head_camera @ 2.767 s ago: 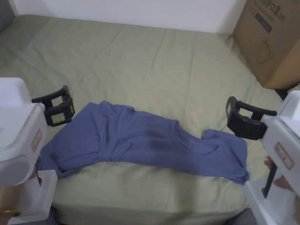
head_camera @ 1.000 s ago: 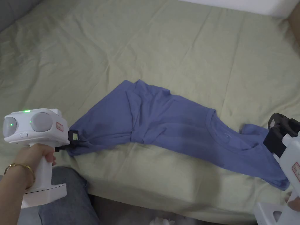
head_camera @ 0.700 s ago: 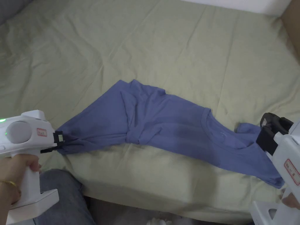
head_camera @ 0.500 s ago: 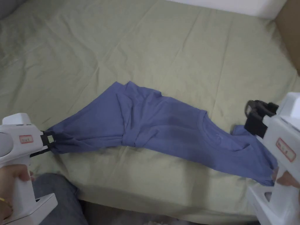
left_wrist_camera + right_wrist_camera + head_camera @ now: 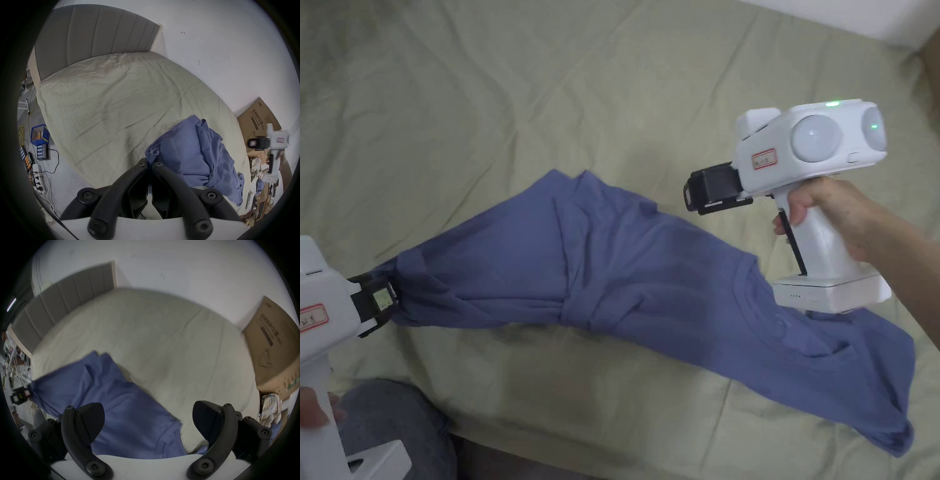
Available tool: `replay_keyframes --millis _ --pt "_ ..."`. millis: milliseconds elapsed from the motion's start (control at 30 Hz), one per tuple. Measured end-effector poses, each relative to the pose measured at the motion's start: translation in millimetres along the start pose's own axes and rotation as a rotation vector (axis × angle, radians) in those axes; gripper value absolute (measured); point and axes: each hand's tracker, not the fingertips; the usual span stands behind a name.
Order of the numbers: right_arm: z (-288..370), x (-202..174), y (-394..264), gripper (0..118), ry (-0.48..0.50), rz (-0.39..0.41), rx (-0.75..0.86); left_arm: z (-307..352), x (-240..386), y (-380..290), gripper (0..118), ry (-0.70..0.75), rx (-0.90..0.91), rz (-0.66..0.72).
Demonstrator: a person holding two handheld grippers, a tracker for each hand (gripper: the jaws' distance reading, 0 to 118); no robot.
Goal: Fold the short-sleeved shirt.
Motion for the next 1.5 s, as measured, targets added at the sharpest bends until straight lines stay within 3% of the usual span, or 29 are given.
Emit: replay_keyframes --millis 133,267,333,467,533,567,600,633,767,1000,1100,1133,1267,1367,1400,1500 --pt "-55.0 -11.4 12.1 104 -0.026 -0.003 -0.103 -2.7 1.9 0.1 0 0.013 -0.009 0.012" --pt "-84.1 -16.8 15.6 87 0.009 -0.03 -0.122 -9.6 4.6 2.3 0 0.032 -0.027 0.006" --pt "-94.5 -19.4 16.1 85 0.019 -0.029 -0.14 -13.0 4.2 3.0 0 0.037 -0.031 0.009" --pt "-107.1 -26.5 11.1 58 0.051 -0.018 -0.179 -20.6 2.3 4.0 0 0.045 -0.046 0.019" --pt "-106.4 -24.9 7.9 50 0.057 -0.024 -0.168 -22.7 2.7 3.5 0 0.051 -0.05 0.023" --pt "-102.8 -24.3 8.1 32 0.085 -0.038 -0.158 -22.6 2.8 3.3 0 0.05 -0.049 0.026" --pt "-98.4 -23.7 7.9 5 0.095 -0.05 -0.146 -22.6 3.0 3.5 0 0.051 -0.047 0.031" --pt "-91.8 -20.3 7.5 2 0.119 -0.079 -0.128 -22.7 3.5 3.6 0 0.048 -0.047 0.032" --pt "-43.7 -11.9 6.6 2 0.145 -0.044 -0.052 -19.7 7.1 6.5 0 0.04 -0.032 0.039" --pt "99.6 35.5 -26.3 2 0.244 -0.213 0.193 2.5 17.7 26.7 0 -0.046 0.068 0.102" --pt "168.9 55.9 -52.1 2 0.207 -0.253 0.306 16.9 32.1 44.0 0 -0.129 0.12 0.104" --pt "194.3 62.2 -61.1 2 0.141 -0.243 0.372 23.2 39.3 52.1 0 -0.157 0.135 0.101" --pt "289.8 76.7 -95.3 2 0.049 -0.231 0.548 44.8 63.8 83.0 0 -0.239 0.216 0.04" --pt "351.4 89.9 -118.2 2 -0.057 -0.255 0.668 99.4 111.1 126.6 0 -0.329 0.33 -0.026" --pt "374.9 92.6 -125.4 2 -0.054 -0.225 0.74 114.0 122.0 139.1 0 -0.333 0.367 -0.046" --pt "423.4 110.9 -143.4 2 -0.139 -0.307 0.848 152.2 144.6 169.9 0 -0.351 0.453 -0.077"
